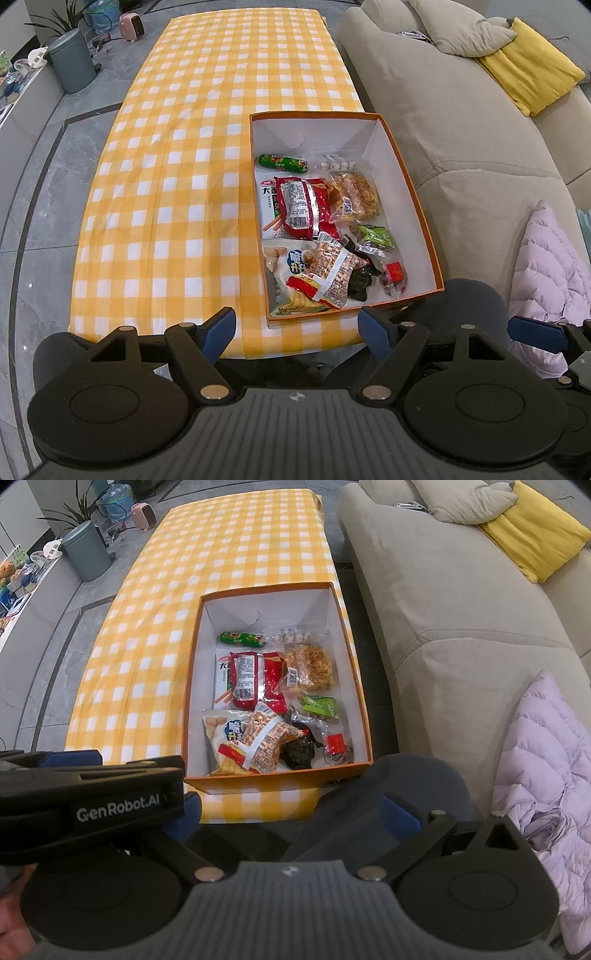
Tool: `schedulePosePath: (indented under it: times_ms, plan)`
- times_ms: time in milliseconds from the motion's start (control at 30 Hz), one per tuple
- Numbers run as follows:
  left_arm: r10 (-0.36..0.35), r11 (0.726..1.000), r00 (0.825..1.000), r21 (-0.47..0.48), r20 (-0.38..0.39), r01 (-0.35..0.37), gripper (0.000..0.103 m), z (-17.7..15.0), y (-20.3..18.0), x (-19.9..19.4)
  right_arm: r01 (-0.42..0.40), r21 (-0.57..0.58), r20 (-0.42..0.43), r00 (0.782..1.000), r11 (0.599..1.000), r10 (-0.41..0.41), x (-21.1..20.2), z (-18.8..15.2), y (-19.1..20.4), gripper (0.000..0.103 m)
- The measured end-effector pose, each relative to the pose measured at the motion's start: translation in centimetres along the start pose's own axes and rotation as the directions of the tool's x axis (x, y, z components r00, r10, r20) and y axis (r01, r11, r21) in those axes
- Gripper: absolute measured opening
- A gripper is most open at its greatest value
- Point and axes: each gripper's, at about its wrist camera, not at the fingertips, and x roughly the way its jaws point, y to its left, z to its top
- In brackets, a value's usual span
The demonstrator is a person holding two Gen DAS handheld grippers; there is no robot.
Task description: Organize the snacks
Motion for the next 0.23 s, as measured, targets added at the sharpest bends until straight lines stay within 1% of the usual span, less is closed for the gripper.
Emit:
schedulePosePath:
  times_ms: [233]
  plan:
    - [0.006,1.0,1.0,0.002,0.001,-0.006,0.088,-0.15,-0.04,0.27,-0.004,-0.005,-0.002,1.0,1.0,0.004,0.11,-0.15,0.3,0.1]
